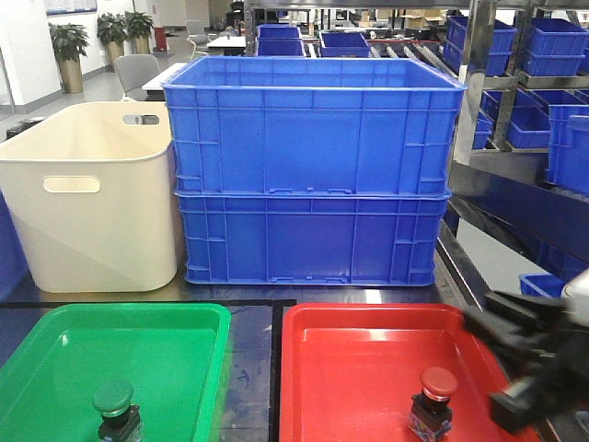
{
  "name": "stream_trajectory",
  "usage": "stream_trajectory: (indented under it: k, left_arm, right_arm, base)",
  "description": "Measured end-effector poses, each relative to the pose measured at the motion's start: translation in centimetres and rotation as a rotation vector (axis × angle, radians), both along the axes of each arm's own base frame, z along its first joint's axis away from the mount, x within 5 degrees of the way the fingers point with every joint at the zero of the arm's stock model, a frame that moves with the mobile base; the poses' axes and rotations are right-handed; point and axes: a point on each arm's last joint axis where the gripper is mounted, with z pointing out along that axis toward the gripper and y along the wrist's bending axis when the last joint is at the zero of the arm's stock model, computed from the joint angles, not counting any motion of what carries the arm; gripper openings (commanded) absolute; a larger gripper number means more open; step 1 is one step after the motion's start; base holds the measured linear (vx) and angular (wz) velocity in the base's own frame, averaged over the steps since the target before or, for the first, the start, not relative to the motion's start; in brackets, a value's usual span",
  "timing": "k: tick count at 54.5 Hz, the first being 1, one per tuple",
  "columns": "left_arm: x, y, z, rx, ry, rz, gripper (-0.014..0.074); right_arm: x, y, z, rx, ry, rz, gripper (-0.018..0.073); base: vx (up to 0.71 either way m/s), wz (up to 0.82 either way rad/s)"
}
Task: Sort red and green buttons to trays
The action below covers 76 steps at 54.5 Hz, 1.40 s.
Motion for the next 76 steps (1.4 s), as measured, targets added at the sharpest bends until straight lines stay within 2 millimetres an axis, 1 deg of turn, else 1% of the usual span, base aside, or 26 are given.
stream_trajectory:
  k: [1,2,7,10,17,24,29,43,50,53,57,60,61,62,63,65,68,76]
  left_arm:
    - [-0.8,0.4,0.0,-0.015,0.021,0.028,-0.0008]
    - [-1.3,0.5,0.0,-0.025,0.030,0.040,-0.0008]
    - [-4.2,1.4,-0.5,-0.074,0.121,0.090,-0.0007]
    - [-5.6,1.5,-0.8,-0.085,0.164,0.078,-0.0007]
    - [-7.6,1.1,-1.1,-0.136,0.196,0.008,-0.0007]
    - [-8.5,0.7,-1.2,-0.198,0.204,-0.042,-0.0006]
    - [-8.7,0.6,-1.4,-0.209,0.232,-0.051,-0.0006]
    - [-8.8,0.5,-1.4,-0.212,0.235,-0.053,-0.0006]
    - [-8.3,0.9,-1.8,-0.132,0.180,-0.043,-0.0006]
    - [-7.7,1.0,-2.6,-0.096,0.108,-0.036,-0.0006]
    - [-7.1,1.1,-4.4,-0.056,0.002,-0.027,-0.0006]
    - [-7.0,1.1,-6.7,-0.041,-0.078,-0.023,-0.0006]
    - [-7.0,1.1,-7.1,-0.040,-0.109,-0.024,-0.0006]
    - [-7.0,1.2,-8.0,-0.037,-0.109,-0.021,-0.0006]
    - [-7.1,1.2,-8.4,-0.038,-0.134,-0.021,-0.0006]
    - [-7.3,1.3,-9.9,-0.034,-0.138,-0.012,-0.0006]
    - [-7.6,1.4,-10.6,-0.019,-0.128,-0.004,-0.0006]
    - [-7.7,1.4,-10.8,0.010,-0.127,-0.006,-0.0006]
  right_arm:
    - [-0.8,0.0,0.3,-0.006,-0.005,0.004,-0.0013]
    - [-1.4,0.0,0.4,-0.011,-0.008,0.011,-0.0013]
    - [-3.9,0.0,0.4,-0.046,-0.010,0.030,-0.0011]
    - [-4.8,-0.1,0.3,-0.038,-0.002,0.021,-0.0011]
    - [-5.6,-0.4,0.3,-0.019,-0.007,-0.006,-0.0011]
    - [-5.7,-0.4,0.2,-0.019,-0.009,-0.009,-0.0011]
    - [-5.7,-0.4,0.3,-0.018,-0.009,-0.011,-0.0011]
    - [-5.7,-0.4,0.3,-0.016,-0.008,-0.013,-0.0011]
    - [-5.7,-0.4,0.3,-0.015,-0.008,-0.013,-0.0011]
    - [-5.7,-0.4,0.3,-0.015,-0.008,-0.013,-0.0011]
    - [-5.7,-0.4,0.3,-0.017,-0.008,-0.013,-0.0011]
    - [-5.7,-0.4,0.2,-0.018,-0.008,-0.013,-0.0011]
    - [-5.7,-0.4,0.2,-0.018,-0.008,-0.013,-0.0011]
    - [-5.7,-0.4,0.2,-0.018,-0.008,-0.013,-0.0011]
    - [-5.7,-0.4,0.2,-0.018,-0.008,-0.013,-0.0011]
    - [-5.7,-0.4,0.2,-0.018,-0.008,-0.013,-0.0011]
    - [-5.7,-0.4,0.2,-0.018,-0.008,-0.013,-0.0011]
    - [-5.7,-0.4,0.2,-0.018,-0.008,-0.013,-0.0011]
  base:
    - [0.00,0.00]
    - [0.00,0.00]
    - [0.00,0.00]
    - [0.00,0.00]
    - [0.00,0.00]
    - [0.00,0.00]
    - [0.00,0.00]
    - [0.00,0.00]
    - [0.00,0.00]
    - [0.00,0.00]
    - [0.00,0.01]
    - [0.00,0.00]
    - [0.00,0.00]
    - [0.00,0.00]
    - [0.00,0.00]
    - [0.00,0.00]
    - [0.00,0.00]
    - [0.00,0.00]
